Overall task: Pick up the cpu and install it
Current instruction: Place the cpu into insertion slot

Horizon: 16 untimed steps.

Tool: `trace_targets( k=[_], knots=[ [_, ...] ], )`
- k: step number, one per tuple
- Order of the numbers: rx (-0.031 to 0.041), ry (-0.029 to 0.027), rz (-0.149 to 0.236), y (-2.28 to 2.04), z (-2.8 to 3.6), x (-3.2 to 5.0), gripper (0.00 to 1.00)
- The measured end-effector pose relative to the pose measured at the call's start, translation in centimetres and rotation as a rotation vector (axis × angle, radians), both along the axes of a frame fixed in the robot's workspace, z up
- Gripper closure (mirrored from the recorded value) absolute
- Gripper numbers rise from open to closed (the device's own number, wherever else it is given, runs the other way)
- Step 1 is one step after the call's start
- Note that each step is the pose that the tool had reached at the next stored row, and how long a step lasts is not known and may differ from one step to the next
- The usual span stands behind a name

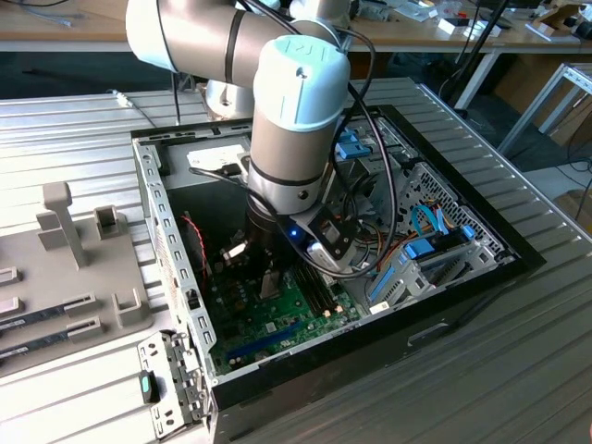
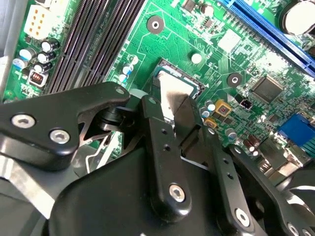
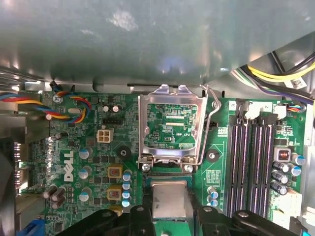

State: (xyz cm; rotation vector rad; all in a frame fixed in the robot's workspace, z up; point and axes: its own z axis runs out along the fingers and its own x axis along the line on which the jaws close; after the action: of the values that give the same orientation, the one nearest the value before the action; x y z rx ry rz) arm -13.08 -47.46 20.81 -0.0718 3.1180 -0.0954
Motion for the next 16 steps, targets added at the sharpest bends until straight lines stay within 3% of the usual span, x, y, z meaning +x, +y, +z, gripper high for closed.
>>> trace_targets(
  k=[4,6,7,13,14,16],
  knots=[
    [0.0018,0.0001,-0.006,0.00,0.05,0.00,0.63],
    [0.0017,0.0002,0.024,-0.01,0.05,0.01,0.63],
    [0.0018,0.0002,0.058,0.00,0.04,0.01,0.63],
    [0.0019,0.0001,0.062,0.00,0.04,0.01,0.61],
    [0.0018,0.0002,0.062,-0.01,0.04,0.01,0.55],
    [0.0018,0.0001,0.063,-0.28,-0.01,0.00,0.55]
  ],
)
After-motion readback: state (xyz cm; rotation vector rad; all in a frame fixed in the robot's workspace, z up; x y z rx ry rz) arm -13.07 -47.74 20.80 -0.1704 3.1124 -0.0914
